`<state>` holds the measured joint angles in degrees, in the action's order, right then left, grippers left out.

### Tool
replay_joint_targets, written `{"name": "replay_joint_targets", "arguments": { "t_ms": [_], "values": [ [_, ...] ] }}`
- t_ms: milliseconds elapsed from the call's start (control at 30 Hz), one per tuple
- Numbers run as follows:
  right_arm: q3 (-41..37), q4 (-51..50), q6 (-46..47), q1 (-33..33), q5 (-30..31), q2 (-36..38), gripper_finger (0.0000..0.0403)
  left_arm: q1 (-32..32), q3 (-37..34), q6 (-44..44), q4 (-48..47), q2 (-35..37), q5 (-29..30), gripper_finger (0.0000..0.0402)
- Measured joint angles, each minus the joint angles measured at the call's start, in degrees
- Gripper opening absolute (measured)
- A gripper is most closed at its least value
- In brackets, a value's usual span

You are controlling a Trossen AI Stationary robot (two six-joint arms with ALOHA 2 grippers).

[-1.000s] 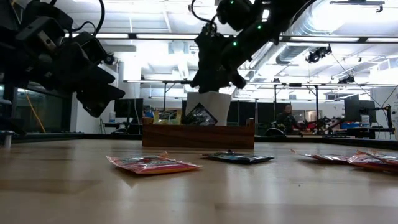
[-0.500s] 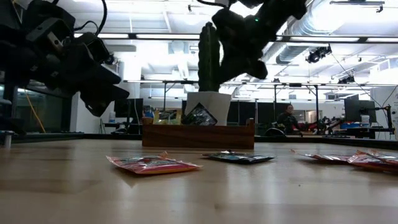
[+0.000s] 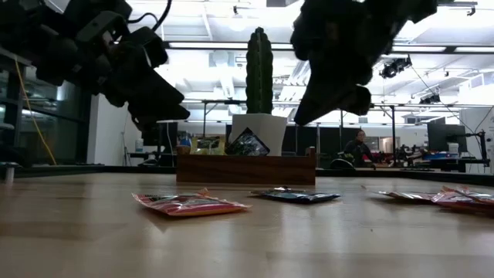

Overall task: Pick & Place Tea
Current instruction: Put the purple tea bag into the middle section of the wooden organizer

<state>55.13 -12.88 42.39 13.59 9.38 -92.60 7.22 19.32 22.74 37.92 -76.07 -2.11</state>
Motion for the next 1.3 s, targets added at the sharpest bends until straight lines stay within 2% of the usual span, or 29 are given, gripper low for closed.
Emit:
{"name": "replay_joint_targets", "arguments": {
  "t_ms": [133, 367, 733, 900, 1300],
  "values": [
    [-3.5, 6.5, 3.6, 3.8, 2.3, -0.3, 0.0001, 1.5, 1.8, 0.0, -3.4, -0.9, 1.4, 0.0170],
    [-7.0, 12.9, 5.9, 7.5, 4.4, -2.2, 0.0000, 4.6, 6.3, 3.1, -3.1, -8.9, 2.7, 0.0170],
    [-6.9, 17.6, 8.8, 10.4, 4.2, -8.6, 0.0000, 4.4, 19.9, 3.1, -3.7, -23.3, -2.2, 0.0170],
    [-7.0, 17.8, 11.3, 10.5, 3.6, -11.6, 0.0000, 4.4, 24.1, 6.1, -4.3, -28.6, -4.4, 0.0170],
    [-6.8, 18.1, 14.2, 10.7, 2.2, -13.2, 0.0000, 4.4, 27.4, 8.6, -13.4, -30.4, -1.7, 0.0170]
  ]
}}
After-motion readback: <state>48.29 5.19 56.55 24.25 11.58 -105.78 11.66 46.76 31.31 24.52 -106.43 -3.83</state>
